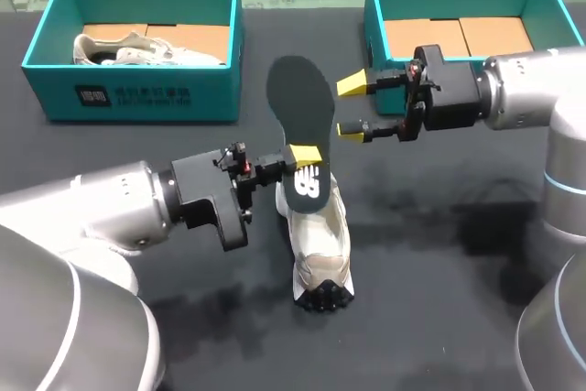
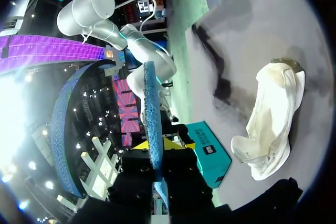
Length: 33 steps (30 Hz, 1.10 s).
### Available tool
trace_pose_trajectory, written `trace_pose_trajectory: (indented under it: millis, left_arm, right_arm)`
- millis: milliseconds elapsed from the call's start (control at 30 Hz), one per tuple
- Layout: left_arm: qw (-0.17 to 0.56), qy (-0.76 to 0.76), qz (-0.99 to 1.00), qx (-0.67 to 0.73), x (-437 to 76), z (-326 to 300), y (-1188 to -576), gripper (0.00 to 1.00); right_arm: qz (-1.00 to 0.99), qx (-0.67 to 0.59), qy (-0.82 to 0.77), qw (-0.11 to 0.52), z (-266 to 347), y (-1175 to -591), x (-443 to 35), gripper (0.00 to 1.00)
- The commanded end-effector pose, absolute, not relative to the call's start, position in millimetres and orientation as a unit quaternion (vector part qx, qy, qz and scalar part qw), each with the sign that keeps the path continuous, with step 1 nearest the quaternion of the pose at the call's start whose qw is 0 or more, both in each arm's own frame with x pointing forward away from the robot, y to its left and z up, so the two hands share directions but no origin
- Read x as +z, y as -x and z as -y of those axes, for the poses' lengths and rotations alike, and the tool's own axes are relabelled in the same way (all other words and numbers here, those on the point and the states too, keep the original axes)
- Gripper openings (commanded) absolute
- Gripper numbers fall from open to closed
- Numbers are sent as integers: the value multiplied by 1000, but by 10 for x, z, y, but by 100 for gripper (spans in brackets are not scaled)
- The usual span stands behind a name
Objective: Take the shoe out of the shoebox, open the shoe tongue, remove and reinsert the insole, then place the shoe into the shoebox
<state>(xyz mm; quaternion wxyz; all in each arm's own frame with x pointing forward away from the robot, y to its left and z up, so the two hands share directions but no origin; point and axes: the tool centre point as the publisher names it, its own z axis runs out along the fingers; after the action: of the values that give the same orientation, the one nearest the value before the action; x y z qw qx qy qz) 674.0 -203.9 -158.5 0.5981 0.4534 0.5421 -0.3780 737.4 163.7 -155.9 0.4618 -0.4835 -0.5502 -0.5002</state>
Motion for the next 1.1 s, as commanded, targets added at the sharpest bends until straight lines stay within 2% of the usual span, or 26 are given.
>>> trace_pose_trajectory:
  millis: [33,167,233,267,333,467,767,833,1100]
  left_arm:
    - [604,-446,-545,-373,-1642,2313,-6885,0]
    - [605,-445,-548,-368,-1665,2361,-6939,0]
    - [606,-446,-548,-364,-1675,2378,-6962,0]
    - [606,-446,-549,-364,-1680,2385,-6973,0]
    - [607,-446,-549,-362,-1687,2403,-6986,0]
    - [606,-451,-549,-359,-1704,2444,-7003,0]
    - [606,-457,-552,-346,-1762,2509,-7040,0]
    - [605,-457,-553,-345,-1783,2516,-7051,0]
    - [608,-455,-558,-335,-1821,2514,-7054,0]
  right_arm:
    - [546,-505,481,464,-1749,-7385,-1618,100]
    - [546,-509,475,466,-1803,-7384,-1643,99]
    - [545,-511,472,467,-1824,-7388,-1661,80]
    - [545,-512,471,468,-1833,-7390,-1670,77]
    - [545,-512,468,470,-1848,-7397,-1684,62]
    - [545,-512,465,474,-1873,-7417,-1704,51]
    - [541,-515,464,476,-1875,-7442,-1715,40]
    - [540,-516,466,476,-1871,-7445,-1717,33]
    - [533,-519,469,476,-1836,-7446,-1728,31]
